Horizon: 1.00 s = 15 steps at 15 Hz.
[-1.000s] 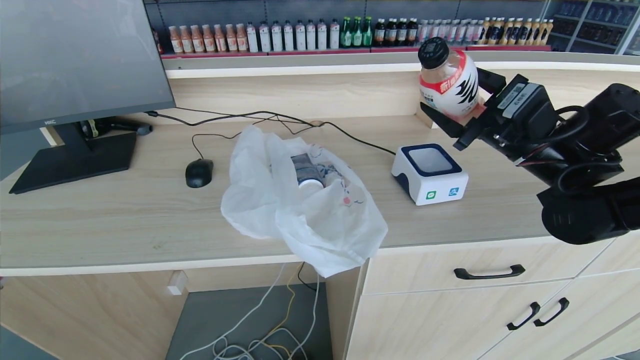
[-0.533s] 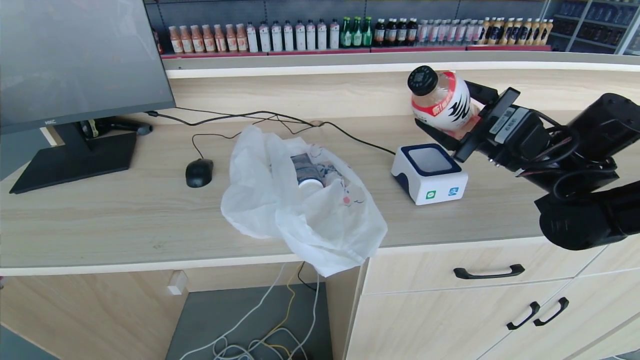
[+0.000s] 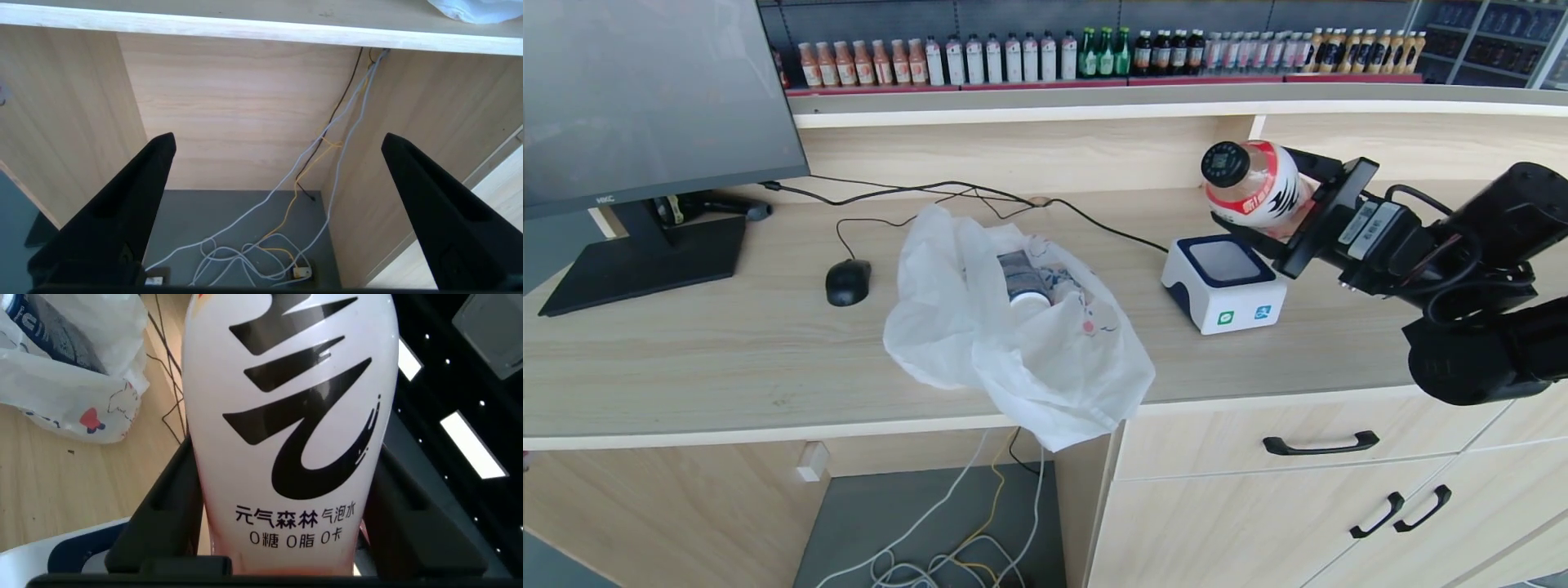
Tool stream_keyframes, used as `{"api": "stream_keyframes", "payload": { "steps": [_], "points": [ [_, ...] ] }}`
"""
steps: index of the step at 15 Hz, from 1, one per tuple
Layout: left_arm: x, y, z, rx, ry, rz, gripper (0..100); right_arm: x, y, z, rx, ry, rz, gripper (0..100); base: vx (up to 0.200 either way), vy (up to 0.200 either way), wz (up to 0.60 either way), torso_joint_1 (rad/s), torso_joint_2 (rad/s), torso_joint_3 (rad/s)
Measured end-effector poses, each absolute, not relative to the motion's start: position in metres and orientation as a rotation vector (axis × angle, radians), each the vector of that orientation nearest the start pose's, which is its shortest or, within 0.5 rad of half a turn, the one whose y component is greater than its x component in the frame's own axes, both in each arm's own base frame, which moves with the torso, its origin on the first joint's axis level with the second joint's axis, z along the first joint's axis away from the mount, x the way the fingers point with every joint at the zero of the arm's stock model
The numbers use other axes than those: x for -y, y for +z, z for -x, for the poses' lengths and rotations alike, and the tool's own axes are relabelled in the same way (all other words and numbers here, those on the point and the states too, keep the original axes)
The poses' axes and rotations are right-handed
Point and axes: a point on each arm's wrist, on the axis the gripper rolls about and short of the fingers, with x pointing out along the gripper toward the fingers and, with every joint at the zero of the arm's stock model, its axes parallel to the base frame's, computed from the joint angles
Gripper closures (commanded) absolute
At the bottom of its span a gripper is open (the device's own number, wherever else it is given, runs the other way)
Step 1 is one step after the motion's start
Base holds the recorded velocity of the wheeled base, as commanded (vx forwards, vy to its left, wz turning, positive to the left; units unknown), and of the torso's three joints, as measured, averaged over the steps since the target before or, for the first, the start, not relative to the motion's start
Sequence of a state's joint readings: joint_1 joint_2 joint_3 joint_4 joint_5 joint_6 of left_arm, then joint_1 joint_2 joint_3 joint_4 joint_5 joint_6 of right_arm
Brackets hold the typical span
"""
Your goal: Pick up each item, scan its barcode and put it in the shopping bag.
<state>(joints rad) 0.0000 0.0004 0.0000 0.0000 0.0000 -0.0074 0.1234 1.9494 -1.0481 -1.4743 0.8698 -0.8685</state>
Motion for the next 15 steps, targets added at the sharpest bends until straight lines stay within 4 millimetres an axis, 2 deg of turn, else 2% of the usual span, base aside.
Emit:
{"api": "stream_keyframes", "payload": {
  "steps": [5, 11, 15],
  "points": [
    [0.0, 0.075, 0.023, 0.0, -0.001, 0.007, 0, -0.064, 0.229, -0.361, 0.946, 0.683, 0.998, 100, 0.0, 0.0, 0.0, 0.0, 0.0, 0.0],
    [0.0, 0.075, 0.023, 0.0, 0.0, 0.007, 0, -0.087, 0.221, -0.361, 0.97, 0.737, 0.981, 100, 0.0, 0.0, 0.0, 0.0, 0.0, 0.0],
    [0.0, 0.075, 0.023, 0.0, -0.001, 0.007, 0, -0.09, 0.218, -0.362, 0.974, 0.743, 0.986, 100, 0.0, 0.0, 0.0, 0.0, 0.0, 0.0]
  ]
}}
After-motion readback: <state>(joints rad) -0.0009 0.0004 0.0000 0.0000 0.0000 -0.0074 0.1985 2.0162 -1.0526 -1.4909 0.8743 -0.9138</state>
